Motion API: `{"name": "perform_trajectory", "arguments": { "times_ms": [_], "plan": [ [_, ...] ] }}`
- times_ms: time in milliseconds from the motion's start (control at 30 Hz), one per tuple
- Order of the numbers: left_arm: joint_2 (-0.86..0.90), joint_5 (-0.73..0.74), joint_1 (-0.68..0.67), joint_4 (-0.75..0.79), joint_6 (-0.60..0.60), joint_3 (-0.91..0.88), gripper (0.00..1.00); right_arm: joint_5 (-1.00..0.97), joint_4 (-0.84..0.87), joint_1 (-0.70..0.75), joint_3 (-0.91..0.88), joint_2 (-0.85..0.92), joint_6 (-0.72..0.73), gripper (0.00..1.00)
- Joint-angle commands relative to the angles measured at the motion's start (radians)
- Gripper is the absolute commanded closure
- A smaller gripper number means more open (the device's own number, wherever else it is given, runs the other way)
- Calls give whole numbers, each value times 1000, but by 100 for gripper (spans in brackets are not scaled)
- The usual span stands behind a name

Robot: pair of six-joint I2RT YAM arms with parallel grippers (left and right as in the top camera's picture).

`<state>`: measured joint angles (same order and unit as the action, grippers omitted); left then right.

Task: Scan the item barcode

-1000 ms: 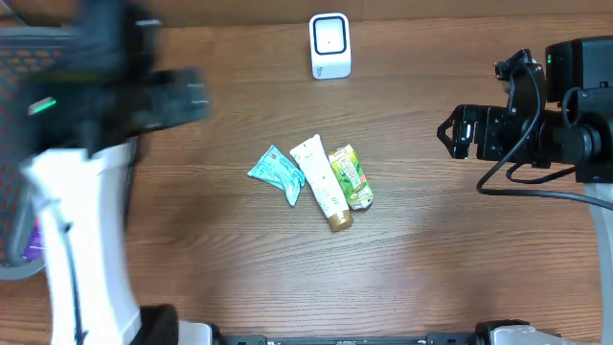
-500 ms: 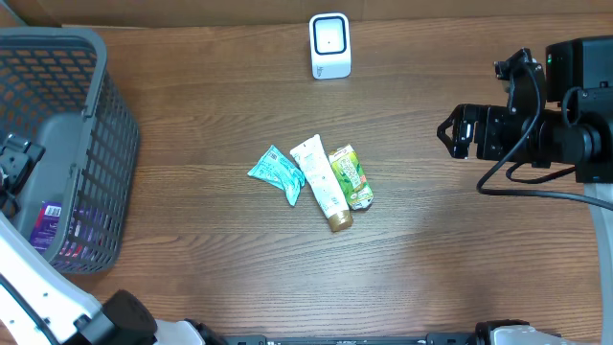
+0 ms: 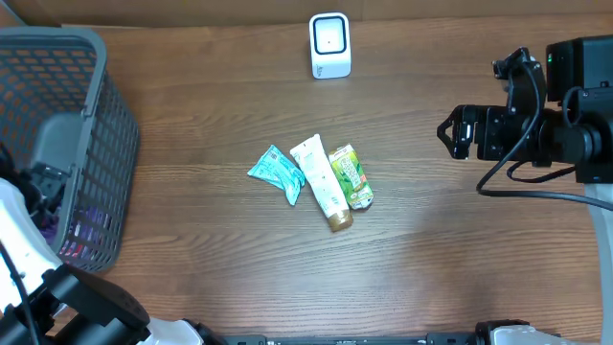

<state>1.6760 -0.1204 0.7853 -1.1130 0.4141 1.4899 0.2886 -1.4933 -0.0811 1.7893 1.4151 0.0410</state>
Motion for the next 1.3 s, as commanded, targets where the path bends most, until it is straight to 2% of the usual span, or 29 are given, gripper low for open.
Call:
{"name": "perform_trajectory", "arguments": {
  "times_ms": [0, 67, 167, 300, 533, 667, 800, 867, 933, 1067, 1200, 1267],
  "plan": [
    [-8, -10, -8, 54, -97, -98, 3, 2, 4, -6, 5, -5, -17, 0],
    [-8, -10, -9, 96, -122, -138, 3, 1, 4, -6, 5, -5, -17, 0],
    [-8, -10, -9, 156, -186, -198, 12, 2, 4, -6, 5, -5, -17, 0],
    [-8, 6, -9, 245, -253, -277, 9, 2, 4, -6, 5, -5, -17, 0],
    [-8, 39, -9, 327, -420, -346, 10, 2, 4, -6, 5, -5, -16, 0],
    [-8, 40, -9, 372, -569, -356, 19, 2, 6, -6, 5, -5, -16, 0],
    [-8, 40, -9, 399, -636, -356, 32, 2, 12, -6, 5, -5, -16, 0],
    [-6, 40, -9, 409, -639, -356, 39, 2, 22, -6, 5, -5, -16, 0],
    [3, 40, -9, 412, -639, -356, 39, 2, 27, -6, 5, -5, -16, 0],
    [39, 40, -7, 402, -638, -356, 49, 2, 26, -6, 5, -5, -16, 0],
    [99, 37, -7, 380, -622, -356, 53, 2, 25, -6, 5, -5, -16, 0],
    [122, 35, -7, 378, -607, -356, 64, 2, 25, -6, 5, -5, -16, 0]
  ]
}}
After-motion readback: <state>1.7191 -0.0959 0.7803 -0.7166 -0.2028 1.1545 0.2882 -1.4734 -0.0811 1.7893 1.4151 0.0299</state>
